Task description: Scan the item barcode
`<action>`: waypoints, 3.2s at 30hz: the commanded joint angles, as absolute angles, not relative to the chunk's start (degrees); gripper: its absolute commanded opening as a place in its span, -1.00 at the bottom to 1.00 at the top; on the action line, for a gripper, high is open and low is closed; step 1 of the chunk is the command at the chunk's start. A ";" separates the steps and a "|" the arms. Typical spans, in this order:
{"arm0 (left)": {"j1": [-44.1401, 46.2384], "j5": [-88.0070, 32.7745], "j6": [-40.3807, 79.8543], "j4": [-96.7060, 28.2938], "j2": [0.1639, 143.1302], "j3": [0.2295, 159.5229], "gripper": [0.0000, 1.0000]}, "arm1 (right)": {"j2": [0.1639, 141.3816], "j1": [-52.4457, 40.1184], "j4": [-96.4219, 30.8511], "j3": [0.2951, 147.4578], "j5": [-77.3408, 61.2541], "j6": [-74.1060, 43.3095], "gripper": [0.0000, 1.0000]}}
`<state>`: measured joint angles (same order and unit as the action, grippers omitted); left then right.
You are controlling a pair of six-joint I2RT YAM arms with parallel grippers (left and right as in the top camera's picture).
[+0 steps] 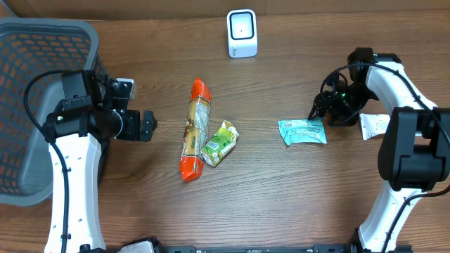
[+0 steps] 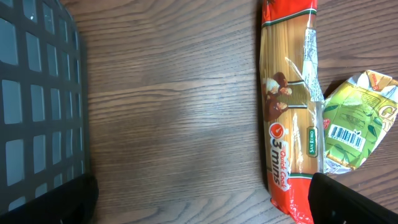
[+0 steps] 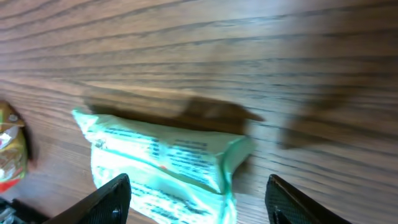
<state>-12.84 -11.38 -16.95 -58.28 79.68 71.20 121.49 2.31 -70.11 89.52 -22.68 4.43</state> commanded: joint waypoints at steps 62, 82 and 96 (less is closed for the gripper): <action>-12.82 -11.86 -18.02 -58.26 79.88 72.25 0.99 | 86.74 -11.00 -48.25 79.85 -24.64 -11.20 -0.93; -12.69 -11.84 -18.02 -58.26 79.92 72.25 0.99 | 99.22 -23.31 -44.03 114.48 29.17 -9.80 -0.93; -12.73 -11.86 -18.02 -58.26 79.92 72.25 0.99 | 121.91 -30.15 -13.47 114.45 44.12 34.41 -0.93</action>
<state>-12.84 -11.38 -16.95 -58.28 79.68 71.22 119.98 -28.97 -16.25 113.89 40.73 16.51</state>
